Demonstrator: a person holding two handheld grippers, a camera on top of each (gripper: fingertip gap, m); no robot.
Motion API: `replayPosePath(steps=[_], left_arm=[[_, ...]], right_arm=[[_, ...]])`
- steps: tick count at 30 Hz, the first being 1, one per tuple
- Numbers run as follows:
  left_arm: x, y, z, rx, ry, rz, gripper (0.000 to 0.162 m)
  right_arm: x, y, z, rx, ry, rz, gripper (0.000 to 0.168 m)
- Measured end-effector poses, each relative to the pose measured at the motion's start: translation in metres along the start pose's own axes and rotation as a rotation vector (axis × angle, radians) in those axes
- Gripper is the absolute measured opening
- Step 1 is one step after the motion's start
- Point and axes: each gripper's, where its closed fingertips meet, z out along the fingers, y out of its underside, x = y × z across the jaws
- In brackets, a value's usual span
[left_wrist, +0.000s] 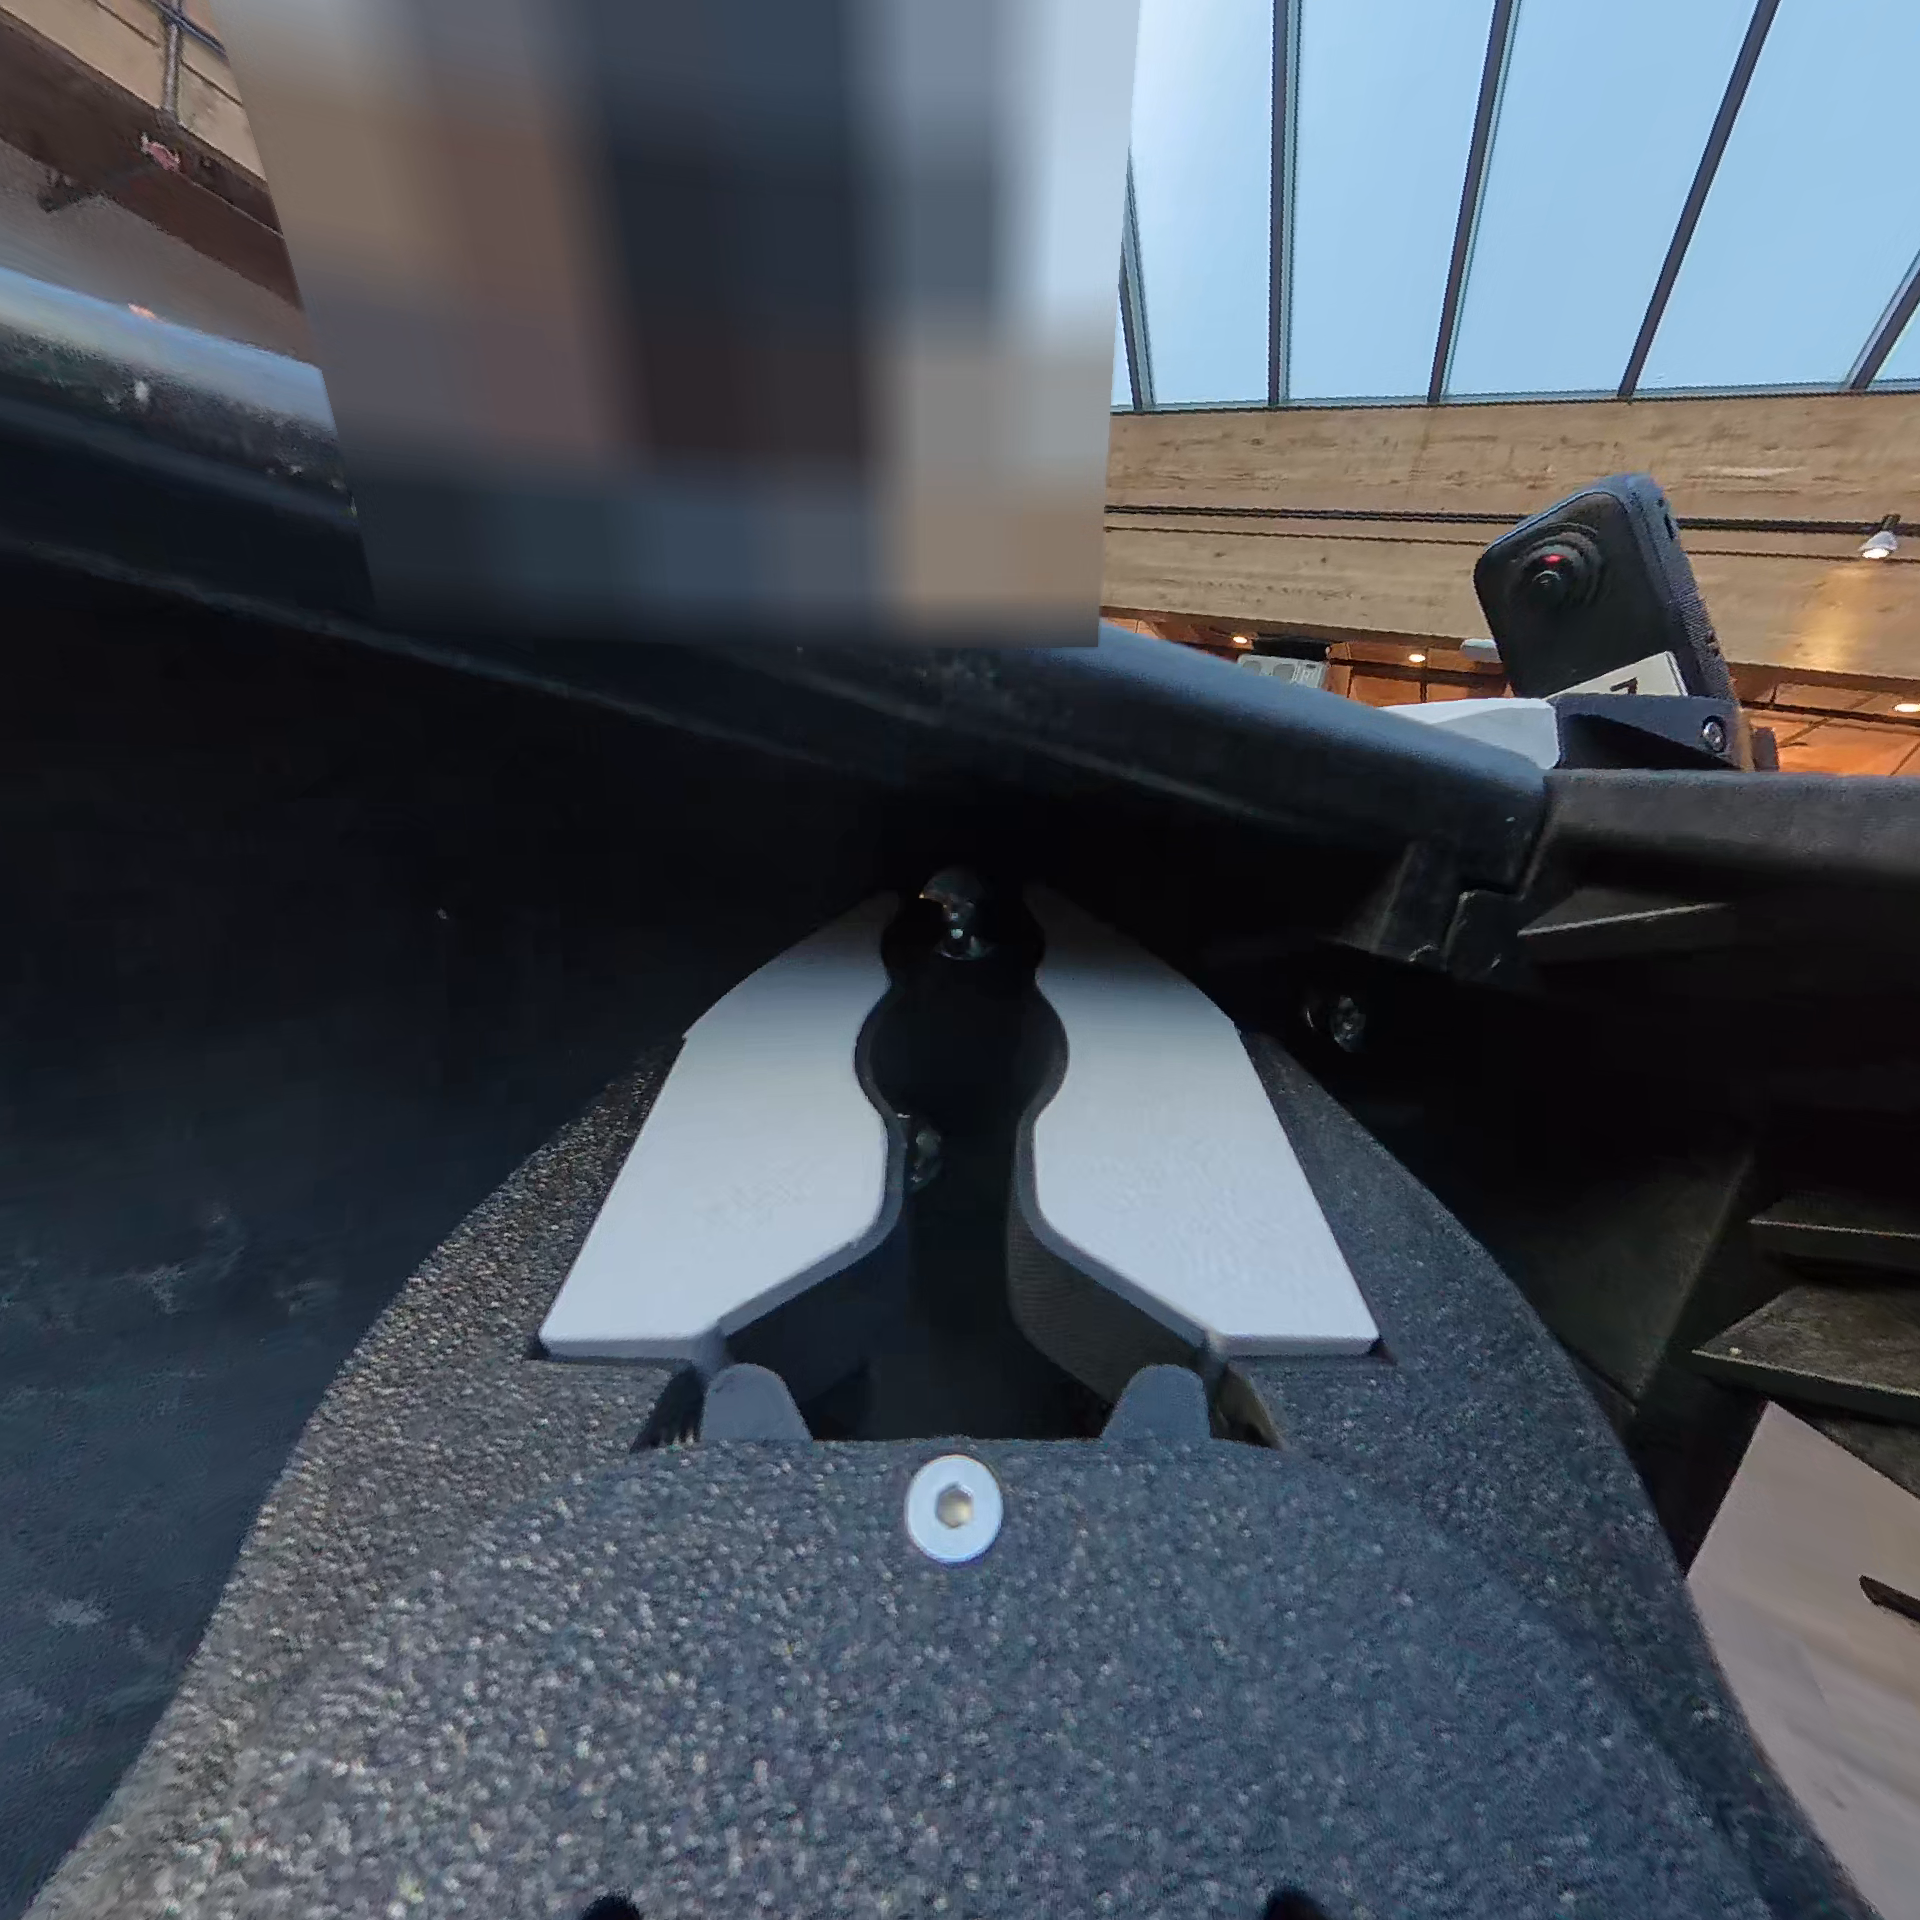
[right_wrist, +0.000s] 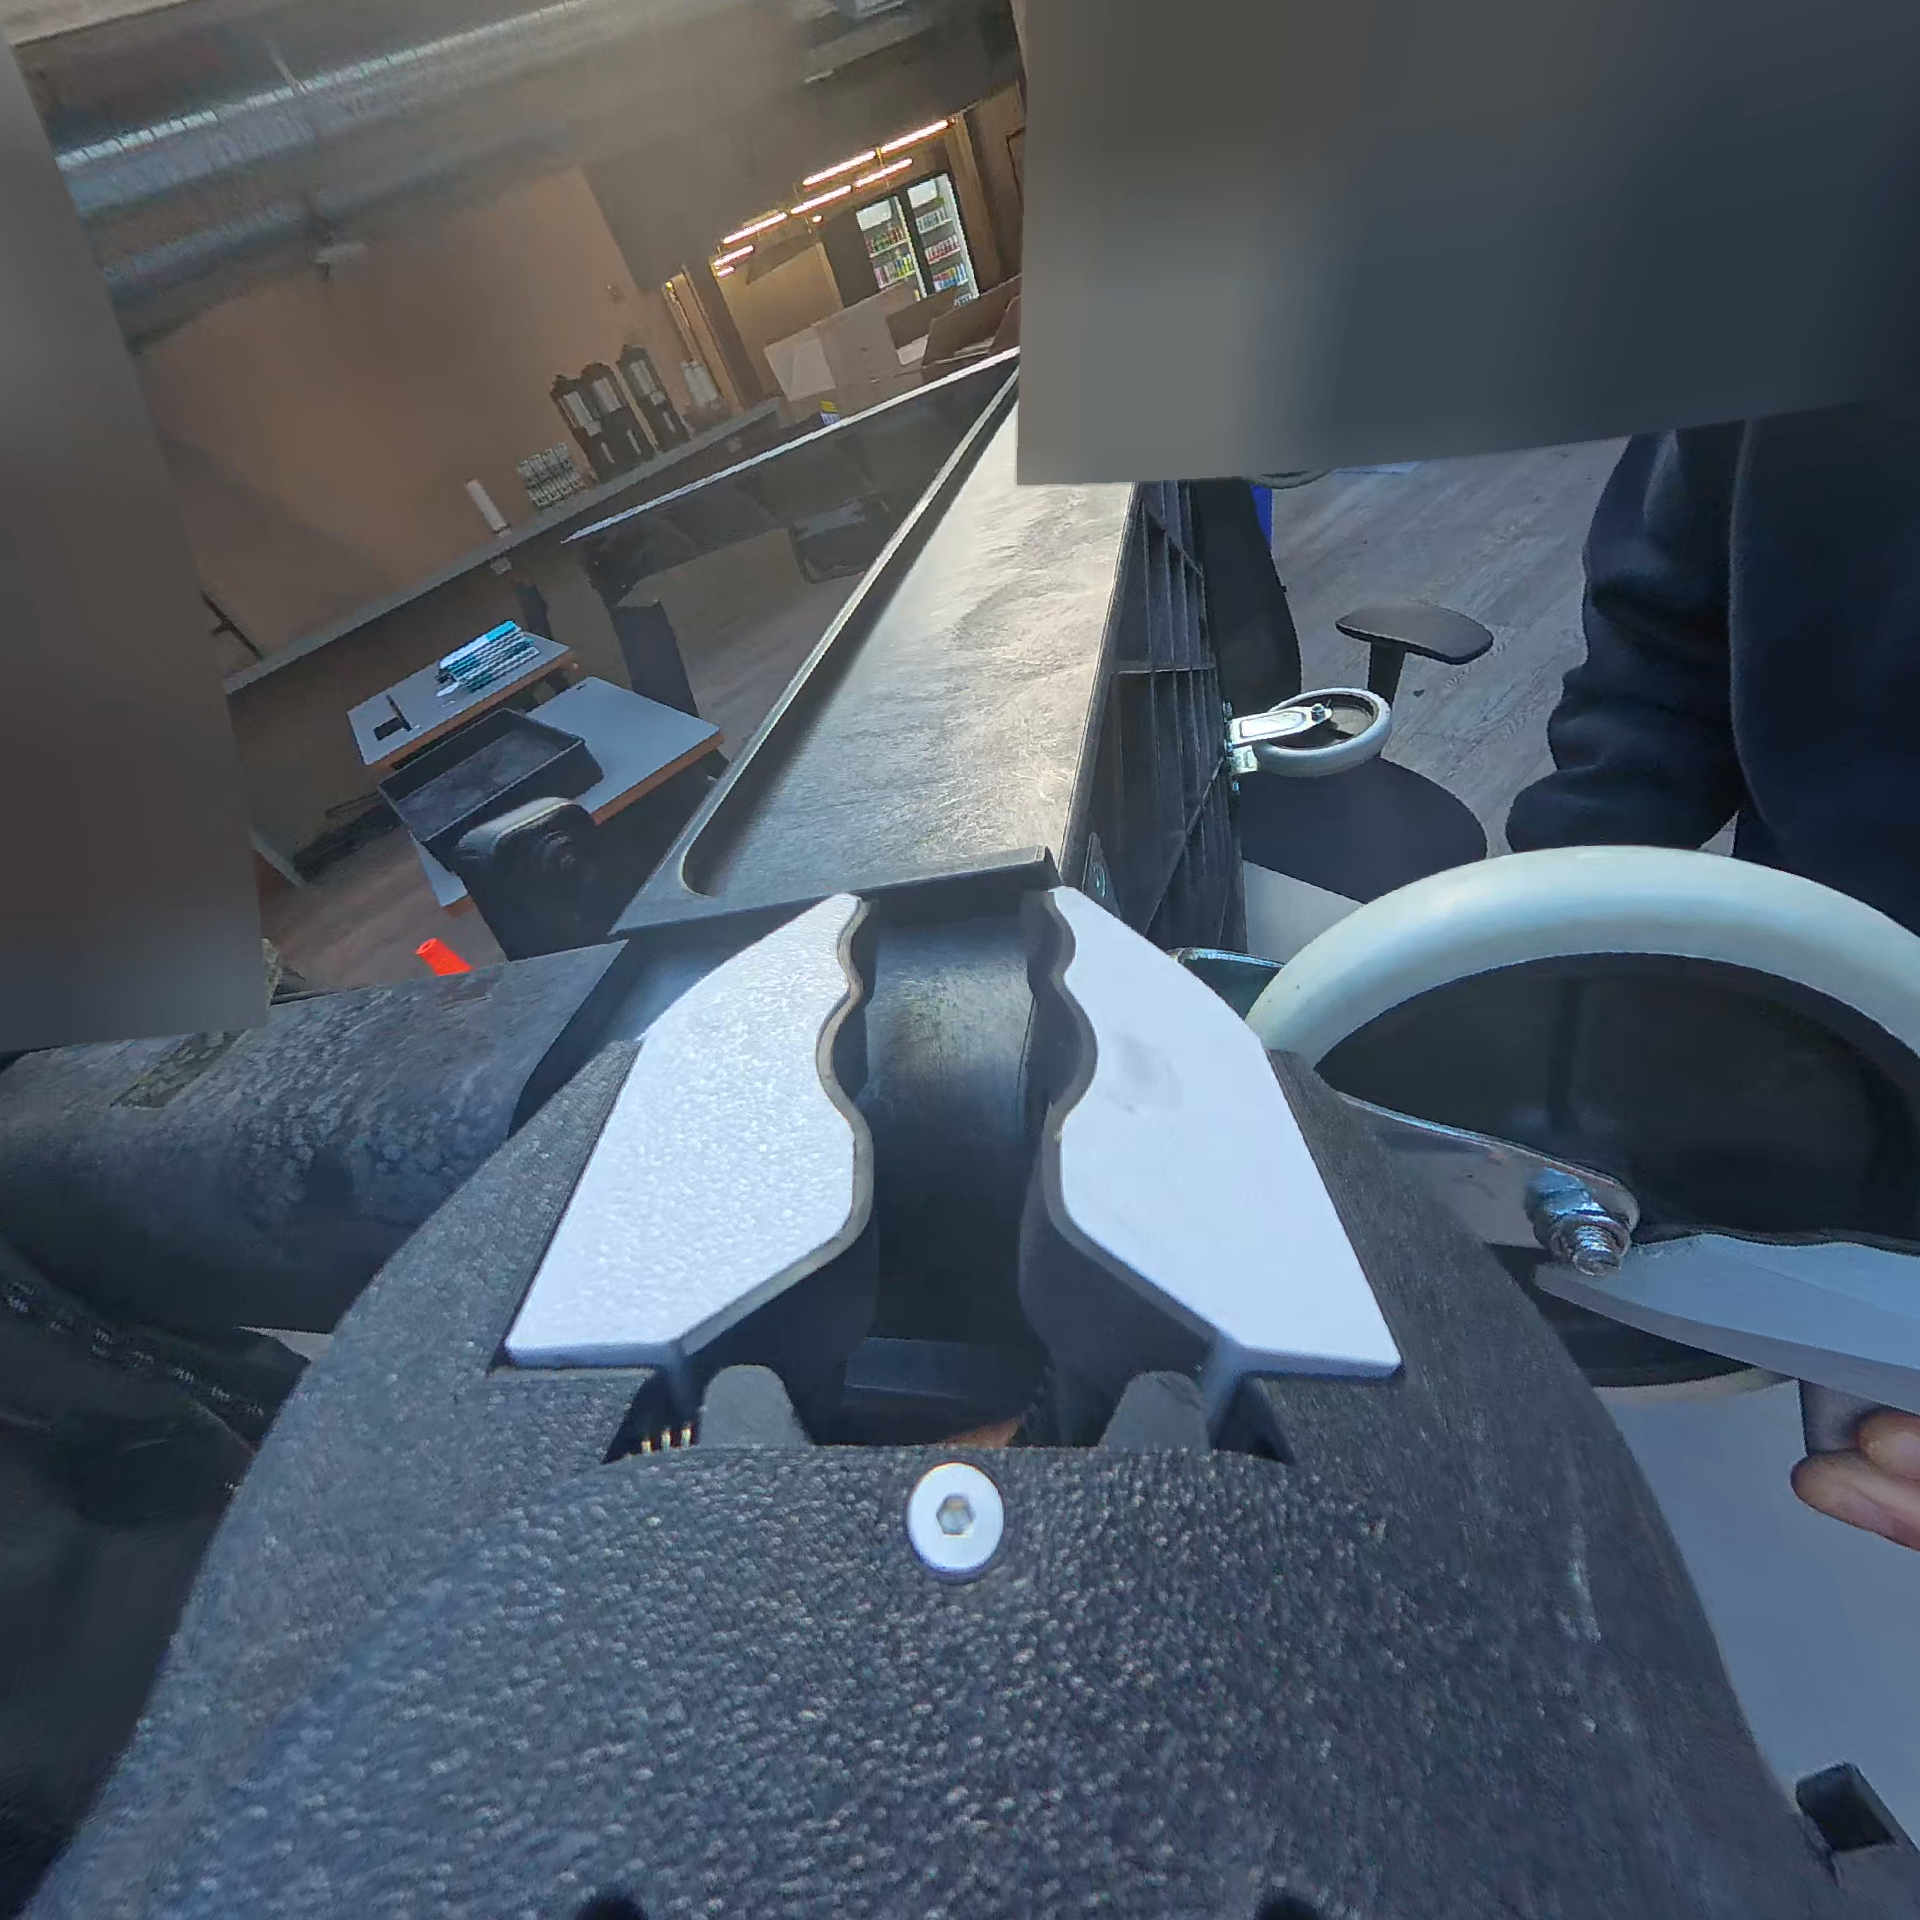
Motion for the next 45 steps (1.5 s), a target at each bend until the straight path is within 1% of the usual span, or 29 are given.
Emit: replayPosePath(steps=[6,10,14,21,29,34,37,39,42,45], left_arm=[[0.0006,0.0001,-0.0003,0.05,0.008,0.004,0.016],[0.0012,-0.0001,-0.0012,0.068,0.017,0.107,0.016],[0.002,-0.0018,-0.0012,0.1,0.083,-0.004,0.016],[0.0021,-0.0017,-0.0008,0.139,0.074,0.005,0.016],[0.0019,-0.0009,0.0006,0.11,0.022,0.037,0.016],[0.0027,-0.0008,0.0005,0.095,0.032,0.065,0.016],[0.0037,-0.0022,-0.0009,0.108,0.073,0.02,0.016],[0.0036,-0.0025,-0.0016,0.112,0.07,0.051,0.016],[0.0036,-0.0015,-0.0018,0.099,0.036,0.145,0.016],[0.004,-0.0015,-0.0019,0.105,0.036,0.137,0.016]], right_arm=[[0.0001,0.0006,0.0003,-0.005,-0.007,0.006,0.031],[0.0002,0.0008,0.0001,0.008,-0.011,0.022,0.032],[0.0007,0.0009,-0.0005,0.003,0.013,0.016,0.031],[0.0013,0.0013,-0.0008,-0.005,0.032,0.016,0.03],[0.0007,0.0028,0.0018,-0.034,0.014,0.027,0.037],[0.0007,0.0027,0.0012,-0.023,0.01,0.033,0.037],[0.0009,0.0024,0.0003,-0.011,0.021,0.031,0.036],[0.0006,0.0022,-0.0003,-0.006,0.031,0.025,0.036],[0.0004,0.0022,-0.0012,-0.002,0.043,0.009,0.035],[0.0002,0.002,-0.0014,0.001,0.046,0.003,0.035]])
